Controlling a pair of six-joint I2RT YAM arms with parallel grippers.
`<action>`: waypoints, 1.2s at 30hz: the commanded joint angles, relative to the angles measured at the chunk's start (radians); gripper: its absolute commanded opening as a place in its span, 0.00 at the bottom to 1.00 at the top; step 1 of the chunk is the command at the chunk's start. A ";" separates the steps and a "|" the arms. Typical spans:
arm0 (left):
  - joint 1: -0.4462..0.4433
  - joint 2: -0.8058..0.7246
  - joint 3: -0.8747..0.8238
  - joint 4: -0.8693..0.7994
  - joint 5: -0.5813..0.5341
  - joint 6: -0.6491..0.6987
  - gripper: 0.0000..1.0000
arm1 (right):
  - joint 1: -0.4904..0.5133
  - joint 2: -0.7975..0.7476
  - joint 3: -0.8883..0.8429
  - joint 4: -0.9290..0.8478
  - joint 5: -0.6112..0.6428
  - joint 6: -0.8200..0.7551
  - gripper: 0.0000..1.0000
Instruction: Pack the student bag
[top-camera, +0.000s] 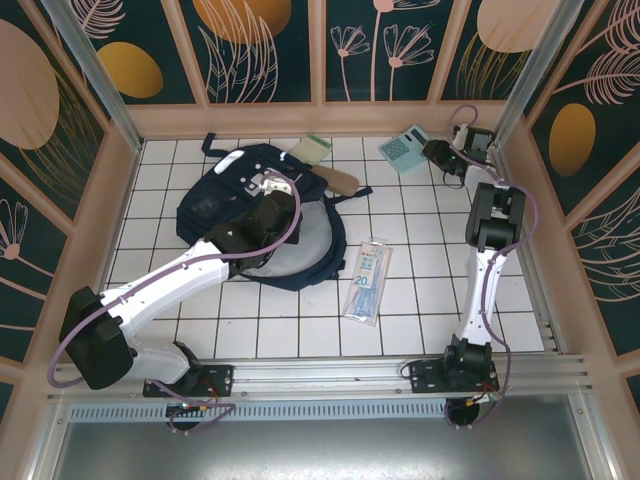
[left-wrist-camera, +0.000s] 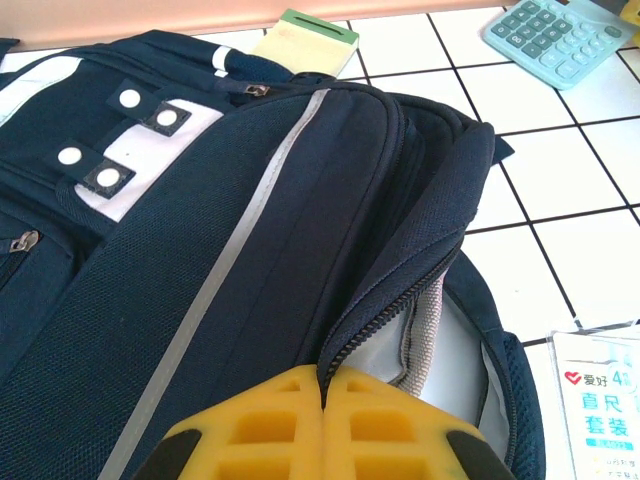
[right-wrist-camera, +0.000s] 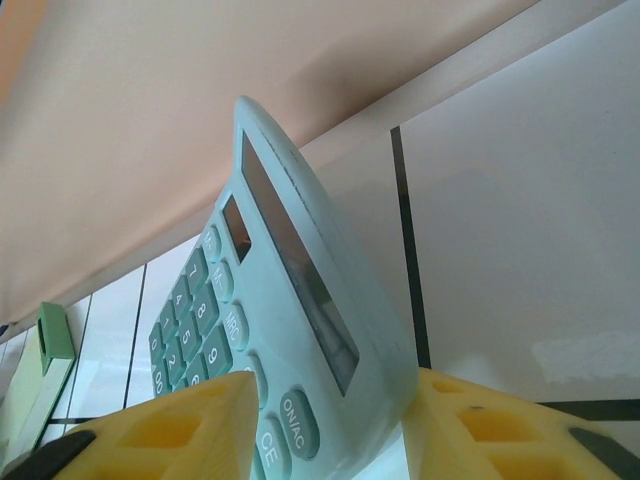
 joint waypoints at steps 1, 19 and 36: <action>0.007 -0.018 -0.003 0.046 -0.022 0.001 0.00 | -0.010 -0.062 -0.032 0.042 -0.060 -0.018 0.42; 0.006 -0.014 -0.004 0.049 -0.020 0.000 0.00 | -0.018 -0.101 -0.092 0.085 -0.078 -0.019 0.40; 0.007 0.005 0.006 0.043 -0.023 0.003 0.00 | -0.034 -0.032 -0.015 0.103 -0.075 0.028 0.43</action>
